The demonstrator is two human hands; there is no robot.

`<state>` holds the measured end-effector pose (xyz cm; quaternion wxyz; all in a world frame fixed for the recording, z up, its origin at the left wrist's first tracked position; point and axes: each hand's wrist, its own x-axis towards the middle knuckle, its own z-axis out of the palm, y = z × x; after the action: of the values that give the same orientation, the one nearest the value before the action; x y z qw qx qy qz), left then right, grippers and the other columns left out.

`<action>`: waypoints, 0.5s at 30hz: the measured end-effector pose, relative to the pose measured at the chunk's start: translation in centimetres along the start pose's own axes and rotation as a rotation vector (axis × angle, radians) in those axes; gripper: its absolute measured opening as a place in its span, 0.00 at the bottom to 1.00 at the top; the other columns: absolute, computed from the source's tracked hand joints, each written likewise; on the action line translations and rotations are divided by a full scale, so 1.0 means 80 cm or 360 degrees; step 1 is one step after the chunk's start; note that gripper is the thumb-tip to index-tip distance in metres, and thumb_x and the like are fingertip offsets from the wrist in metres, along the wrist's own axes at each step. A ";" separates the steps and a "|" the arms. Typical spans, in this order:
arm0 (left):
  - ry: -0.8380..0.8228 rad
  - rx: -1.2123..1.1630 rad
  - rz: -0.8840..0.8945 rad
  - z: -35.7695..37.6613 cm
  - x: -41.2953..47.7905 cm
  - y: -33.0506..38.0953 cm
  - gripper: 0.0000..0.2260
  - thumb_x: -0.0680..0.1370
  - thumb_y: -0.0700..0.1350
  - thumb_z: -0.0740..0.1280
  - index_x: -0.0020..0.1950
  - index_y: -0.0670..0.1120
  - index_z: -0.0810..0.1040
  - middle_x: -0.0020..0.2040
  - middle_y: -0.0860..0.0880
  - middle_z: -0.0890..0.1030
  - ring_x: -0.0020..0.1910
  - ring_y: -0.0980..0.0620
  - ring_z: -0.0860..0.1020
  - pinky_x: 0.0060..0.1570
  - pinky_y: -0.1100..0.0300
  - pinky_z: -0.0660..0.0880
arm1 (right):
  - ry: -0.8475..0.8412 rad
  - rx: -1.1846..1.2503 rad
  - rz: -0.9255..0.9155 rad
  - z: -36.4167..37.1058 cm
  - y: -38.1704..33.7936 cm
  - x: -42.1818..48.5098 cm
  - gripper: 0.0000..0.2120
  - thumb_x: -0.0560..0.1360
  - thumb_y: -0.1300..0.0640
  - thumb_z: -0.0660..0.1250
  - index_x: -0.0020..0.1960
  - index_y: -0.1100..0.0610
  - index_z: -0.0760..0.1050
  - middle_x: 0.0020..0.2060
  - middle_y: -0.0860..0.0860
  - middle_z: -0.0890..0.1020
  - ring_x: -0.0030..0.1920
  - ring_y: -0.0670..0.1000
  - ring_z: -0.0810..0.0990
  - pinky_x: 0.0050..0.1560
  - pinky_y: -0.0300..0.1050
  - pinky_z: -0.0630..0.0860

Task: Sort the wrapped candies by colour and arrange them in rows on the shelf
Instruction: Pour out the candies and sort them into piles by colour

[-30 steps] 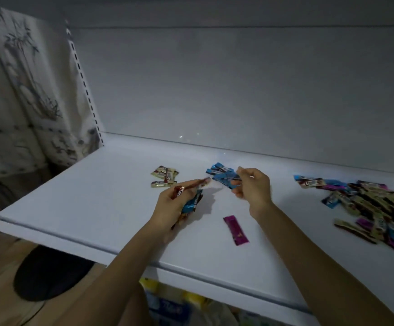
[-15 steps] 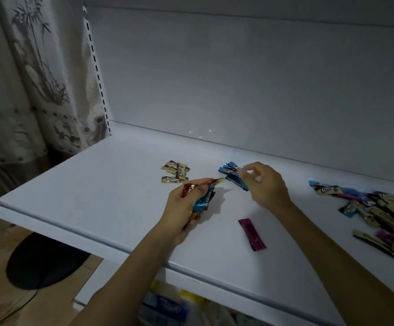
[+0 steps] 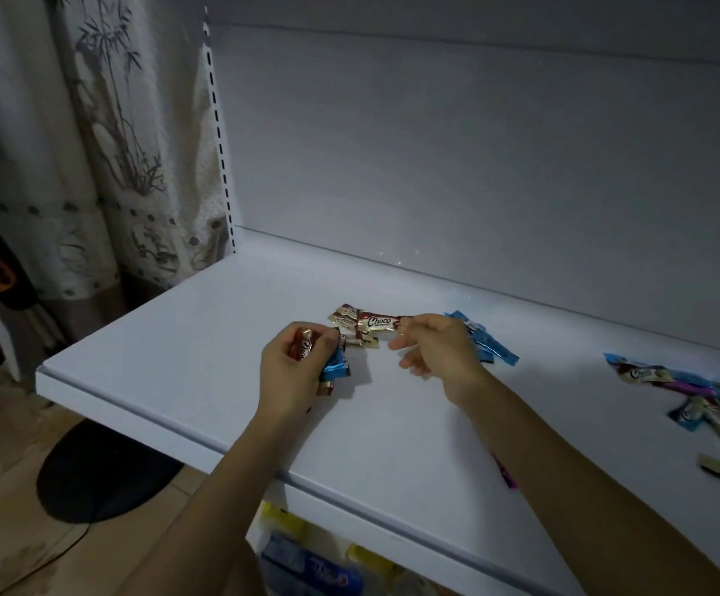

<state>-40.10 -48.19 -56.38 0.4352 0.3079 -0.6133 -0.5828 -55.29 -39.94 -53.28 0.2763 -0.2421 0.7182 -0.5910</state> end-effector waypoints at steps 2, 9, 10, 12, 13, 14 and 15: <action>0.0015 -0.0051 0.0006 -0.001 0.002 -0.004 0.04 0.77 0.42 0.68 0.47 0.43 0.81 0.41 0.48 0.82 0.36 0.57 0.80 0.31 0.66 0.74 | -0.0037 0.0025 0.0095 0.022 -0.008 0.017 0.04 0.79 0.60 0.63 0.48 0.60 0.76 0.33 0.53 0.83 0.22 0.46 0.75 0.25 0.37 0.67; -0.0013 -0.0155 0.0037 -0.001 0.006 -0.008 0.04 0.77 0.42 0.68 0.49 0.43 0.81 0.42 0.51 0.83 0.39 0.58 0.81 0.34 0.67 0.75 | 0.0039 -0.0387 -0.0006 0.048 -0.012 0.027 0.16 0.79 0.48 0.62 0.62 0.56 0.72 0.39 0.54 0.81 0.24 0.45 0.71 0.20 0.34 0.63; -0.0011 -0.0151 0.0045 0.001 0.007 -0.008 0.04 0.78 0.42 0.68 0.48 0.44 0.81 0.41 0.52 0.83 0.38 0.57 0.81 0.33 0.67 0.75 | -0.0032 -0.0345 -0.0044 0.046 -0.012 0.017 0.16 0.78 0.45 0.62 0.58 0.55 0.75 0.38 0.53 0.81 0.24 0.45 0.71 0.20 0.35 0.63; 0.0008 -0.0140 0.0073 0.002 0.008 -0.008 0.03 0.78 0.42 0.68 0.48 0.43 0.81 0.39 0.53 0.83 0.37 0.57 0.81 0.34 0.66 0.75 | -0.0337 -0.0268 -0.0043 0.044 -0.014 -0.008 0.18 0.75 0.40 0.63 0.51 0.54 0.77 0.35 0.52 0.81 0.25 0.47 0.74 0.23 0.37 0.65; 0.0014 -0.0144 0.0085 0.002 0.009 -0.009 0.04 0.78 0.42 0.67 0.48 0.43 0.80 0.39 0.52 0.83 0.38 0.56 0.81 0.35 0.66 0.76 | -0.0480 -0.0269 -0.0034 0.045 -0.015 -0.020 0.18 0.74 0.40 0.65 0.50 0.54 0.77 0.34 0.52 0.81 0.26 0.48 0.75 0.24 0.38 0.67; 0.0015 -0.0158 0.0092 0.002 0.009 -0.009 0.04 0.78 0.42 0.67 0.48 0.43 0.80 0.40 0.50 0.83 0.39 0.55 0.81 0.36 0.64 0.77 | -0.0571 -0.0267 -0.0037 0.045 -0.014 -0.030 0.16 0.73 0.43 0.68 0.51 0.55 0.77 0.34 0.52 0.81 0.26 0.49 0.76 0.24 0.39 0.69; 0.0016 -0.0174 0.0091 0.001 0.009 -0.009 0.04 0.78 0.42 0.67 0.48 0.42 0.80 0.40 0.49 0.83 0.39 0.55 0.81 0.38 0.63 0.78 | -0.0608 -0.0235 -0.0043 0.046 -0.012 -0.035 0.15 0.72 0.48 0.71 0.52 0.56 0.76 0.35 0.52 0.81 0.27 0.48 0.77 0.24 0.39 0.70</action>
<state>-40.61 -48.89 -56.98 0.4709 0.2691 -0.5870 -0.6011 -50.68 -40.86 -52.58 0.3810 -0.3789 0.6909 -0.4837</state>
